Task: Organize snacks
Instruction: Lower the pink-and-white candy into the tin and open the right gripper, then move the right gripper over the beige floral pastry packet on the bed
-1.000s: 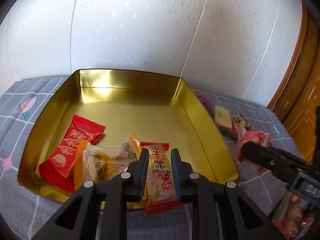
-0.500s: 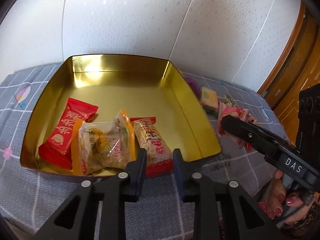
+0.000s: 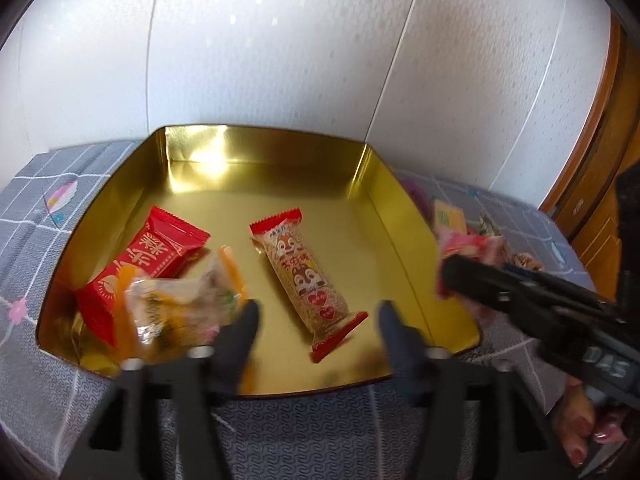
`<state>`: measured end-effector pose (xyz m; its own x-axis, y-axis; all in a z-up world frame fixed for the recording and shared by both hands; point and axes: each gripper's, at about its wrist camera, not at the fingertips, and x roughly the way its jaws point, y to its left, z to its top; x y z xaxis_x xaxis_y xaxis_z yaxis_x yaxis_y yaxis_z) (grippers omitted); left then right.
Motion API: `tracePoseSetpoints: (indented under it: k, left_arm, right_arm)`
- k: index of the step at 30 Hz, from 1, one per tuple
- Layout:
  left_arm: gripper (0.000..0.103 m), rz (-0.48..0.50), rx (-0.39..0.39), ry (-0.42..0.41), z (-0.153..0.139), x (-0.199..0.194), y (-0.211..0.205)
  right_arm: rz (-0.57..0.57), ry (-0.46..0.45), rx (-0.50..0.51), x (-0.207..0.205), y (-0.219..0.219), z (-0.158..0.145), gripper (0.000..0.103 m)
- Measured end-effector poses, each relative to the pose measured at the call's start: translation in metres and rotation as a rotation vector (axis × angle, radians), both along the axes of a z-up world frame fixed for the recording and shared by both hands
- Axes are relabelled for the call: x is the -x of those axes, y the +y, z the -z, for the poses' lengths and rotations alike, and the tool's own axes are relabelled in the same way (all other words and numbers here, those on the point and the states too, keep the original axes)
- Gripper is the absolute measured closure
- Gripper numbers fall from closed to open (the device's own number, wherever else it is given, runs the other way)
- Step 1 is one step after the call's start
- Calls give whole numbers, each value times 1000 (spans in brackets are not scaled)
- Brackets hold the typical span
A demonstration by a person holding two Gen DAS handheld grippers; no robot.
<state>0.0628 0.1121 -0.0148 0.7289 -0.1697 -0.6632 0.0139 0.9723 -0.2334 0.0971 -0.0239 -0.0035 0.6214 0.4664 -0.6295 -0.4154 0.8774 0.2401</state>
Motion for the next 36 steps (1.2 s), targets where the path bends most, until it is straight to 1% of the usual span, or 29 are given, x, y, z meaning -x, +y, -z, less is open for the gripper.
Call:
tracePoseSetpoints:
  k: [1, 2, 4, 7, 11, 12, 14, 15, 18, 20, 24, 29, 32, 36]
  left_arm:
    - [18, -20, -11, -15, -2, 3, 0]
    - [17, -41, -45, -33, -5, 6, -1]
    - [17, -58, -79, -57, -8, 10, -1]
    - [17, -117, -125, -66, -9, 14, 2]
    - [17, -203, -134, -99, -13, 20, 18]
    - [16, -226, -126, -106, -14, 21, 24]
    - [11, -249, -107, -102, -13, 22, 30]
    - [11, -258, -91, -89, -11, 21, 35]
    - [11, -269, -68, -57, -5, 19, 40]
    - [10, -270, -61, -50, -1, 20, 40]
    - [9, -264, -60, -65, -3, 20, 37]
    - [7, -230, -55, -85, -7, 22, 27]
    - [5, -192, -34, -93, -8, 21, 22]
    - [2, -150, -45, -108, -10, 22, 10]
  right_arm:
    - [-6, 1, 11, -2, 4, 1, 72]
    - [-13, 1, 26, -5, 7, 1, 72]
    - [-23, -1, 50, -10, 13, 3, 72]
    - [-35, 4, 80, -17, 20, 7, 72]
    - [-47, 23, 126, -24, 28, 13, 72]
    - [-53, 30, 137, -25, 30, 15, 72]
    - [-65, 40, 162, -27, 37, 20, 72]
    - [-68, 40, 175, -28, 39, 22, 72]
    - [-65, 31, 214, -30, 45, 27, 71]
    - [-46, 17, 225, -29, 43, 27, 71]
    - [-16, 22, 171, -26, 30, 24, 71]
    - [37, -9, 109, -17, 9, 9, 71]
    - [69, -34, 92, -11, -3, 0, 71]
    - [97, -56, 83, -1, -21, -10, 71]
